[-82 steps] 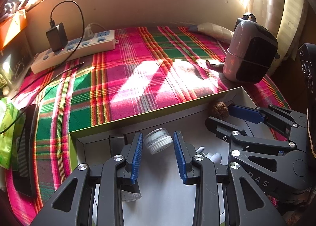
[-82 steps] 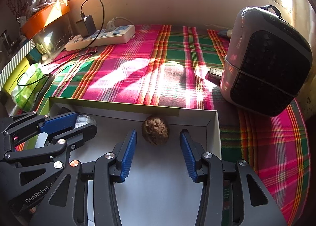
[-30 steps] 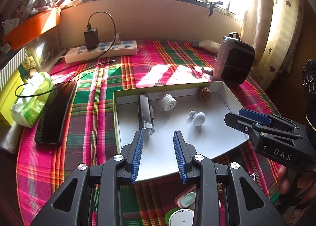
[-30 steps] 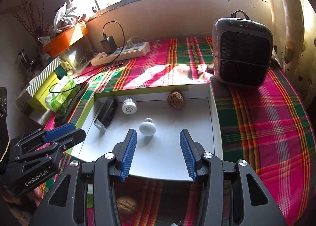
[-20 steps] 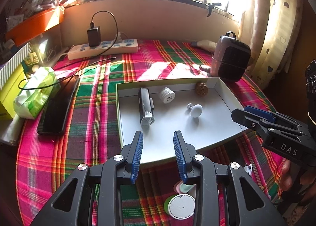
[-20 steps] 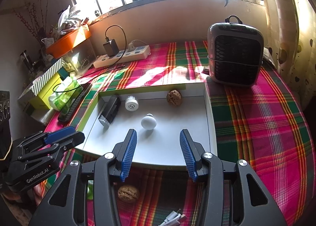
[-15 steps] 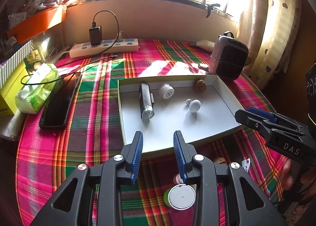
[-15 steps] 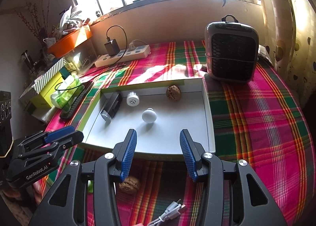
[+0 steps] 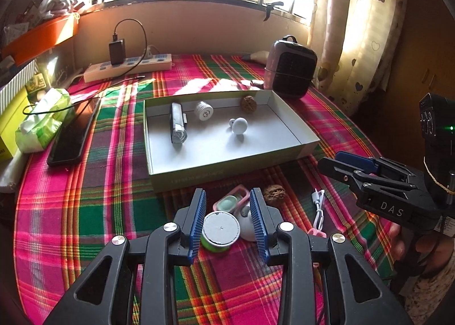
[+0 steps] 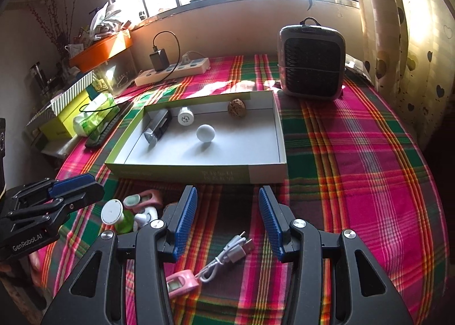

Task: Organize objects
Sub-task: 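Move both grippers back from the box toward the objects on the cloth, then close the left gripper on the pink clip with mint-green insert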

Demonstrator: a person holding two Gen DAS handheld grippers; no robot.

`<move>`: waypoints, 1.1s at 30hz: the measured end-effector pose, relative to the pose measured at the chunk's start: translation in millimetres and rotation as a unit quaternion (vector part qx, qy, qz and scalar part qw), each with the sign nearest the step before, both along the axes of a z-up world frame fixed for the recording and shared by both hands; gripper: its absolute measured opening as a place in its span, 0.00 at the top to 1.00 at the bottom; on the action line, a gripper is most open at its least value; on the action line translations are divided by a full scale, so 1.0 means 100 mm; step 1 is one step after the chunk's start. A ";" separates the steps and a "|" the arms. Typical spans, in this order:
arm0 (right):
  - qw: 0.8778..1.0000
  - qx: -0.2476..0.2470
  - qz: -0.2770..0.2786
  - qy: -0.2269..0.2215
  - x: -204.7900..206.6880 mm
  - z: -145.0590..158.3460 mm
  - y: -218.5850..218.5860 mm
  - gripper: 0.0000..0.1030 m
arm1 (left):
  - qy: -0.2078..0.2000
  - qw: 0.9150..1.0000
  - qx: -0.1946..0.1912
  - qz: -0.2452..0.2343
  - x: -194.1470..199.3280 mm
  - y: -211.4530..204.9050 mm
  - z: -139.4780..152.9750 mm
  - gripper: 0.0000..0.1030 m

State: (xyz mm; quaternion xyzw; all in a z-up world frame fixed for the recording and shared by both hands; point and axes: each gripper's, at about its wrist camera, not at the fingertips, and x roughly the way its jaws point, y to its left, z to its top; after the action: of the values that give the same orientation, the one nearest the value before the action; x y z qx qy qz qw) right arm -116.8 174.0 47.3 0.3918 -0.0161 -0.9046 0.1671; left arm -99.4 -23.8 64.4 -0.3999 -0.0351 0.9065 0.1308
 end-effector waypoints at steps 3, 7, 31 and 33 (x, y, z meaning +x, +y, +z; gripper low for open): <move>1.000 0.002 -0.003 0.003 0.08 -0.01 0.03 0.54 | 0.001 1.000 0.002 -0.025 0.11 0.10 0.01 0.71; 1.000 0.001 -0.011 0.005 0.15 -0.03 0.08 0.54 | -0.005 0.998 0.008 -0.060 0.19 0.25 0.00 0.67; 0.999 0.001 -0.049 0.000 0.29 -0.15 0.35 0.54 | -0.074 0.987 0.008 -0.141 0.22 0.82 -0.43 0.67; 0.999 0.002 -0.048 -0.002 0.29 -0.16 0.34 0.54 | -0.078 0.987 0.005 -0.141 0.21 0.83 -0.46 0.67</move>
State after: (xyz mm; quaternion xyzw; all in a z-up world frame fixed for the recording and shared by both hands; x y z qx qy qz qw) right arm -88.2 208.4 31.2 0.3927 -0.0332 -0.9108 0.1227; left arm -78.0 59.2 18.7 -0.4693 0.0069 0.8449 0.2567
